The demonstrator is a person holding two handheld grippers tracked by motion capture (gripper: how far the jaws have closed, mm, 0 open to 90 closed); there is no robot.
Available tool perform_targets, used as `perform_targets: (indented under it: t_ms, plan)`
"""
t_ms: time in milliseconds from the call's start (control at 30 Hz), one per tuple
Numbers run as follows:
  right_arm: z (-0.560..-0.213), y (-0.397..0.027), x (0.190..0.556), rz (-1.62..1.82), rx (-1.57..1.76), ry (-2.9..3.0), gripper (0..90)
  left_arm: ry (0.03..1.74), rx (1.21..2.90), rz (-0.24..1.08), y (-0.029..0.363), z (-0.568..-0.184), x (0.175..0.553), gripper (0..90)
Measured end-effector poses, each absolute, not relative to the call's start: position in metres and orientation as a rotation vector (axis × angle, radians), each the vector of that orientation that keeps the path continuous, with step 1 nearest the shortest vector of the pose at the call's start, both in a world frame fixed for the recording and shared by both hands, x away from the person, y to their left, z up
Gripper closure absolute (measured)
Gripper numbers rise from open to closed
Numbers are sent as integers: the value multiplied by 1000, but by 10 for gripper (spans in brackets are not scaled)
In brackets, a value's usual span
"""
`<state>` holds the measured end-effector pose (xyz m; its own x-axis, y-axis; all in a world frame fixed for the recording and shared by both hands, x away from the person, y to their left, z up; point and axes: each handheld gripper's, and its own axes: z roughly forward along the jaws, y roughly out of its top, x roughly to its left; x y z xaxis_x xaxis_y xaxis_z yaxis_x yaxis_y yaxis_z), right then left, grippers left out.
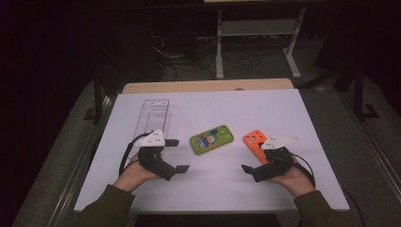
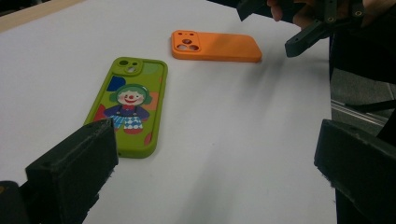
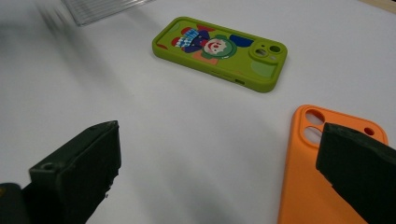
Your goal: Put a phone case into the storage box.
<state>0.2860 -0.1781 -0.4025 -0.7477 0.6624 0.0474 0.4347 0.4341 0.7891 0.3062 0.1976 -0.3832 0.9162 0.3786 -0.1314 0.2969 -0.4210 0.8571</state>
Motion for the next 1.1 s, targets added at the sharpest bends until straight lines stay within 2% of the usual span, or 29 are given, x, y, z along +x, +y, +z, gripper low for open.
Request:
perform_targets:
  t_ms: [433,1100]
  plan:
    - [-394,-179,304,1155,1002,2406,0,464,2059,92,172,-391,300,0]
    - [-382,-184,342,1011,1103,2422,0,460,2061,88,171,-400,298,0]
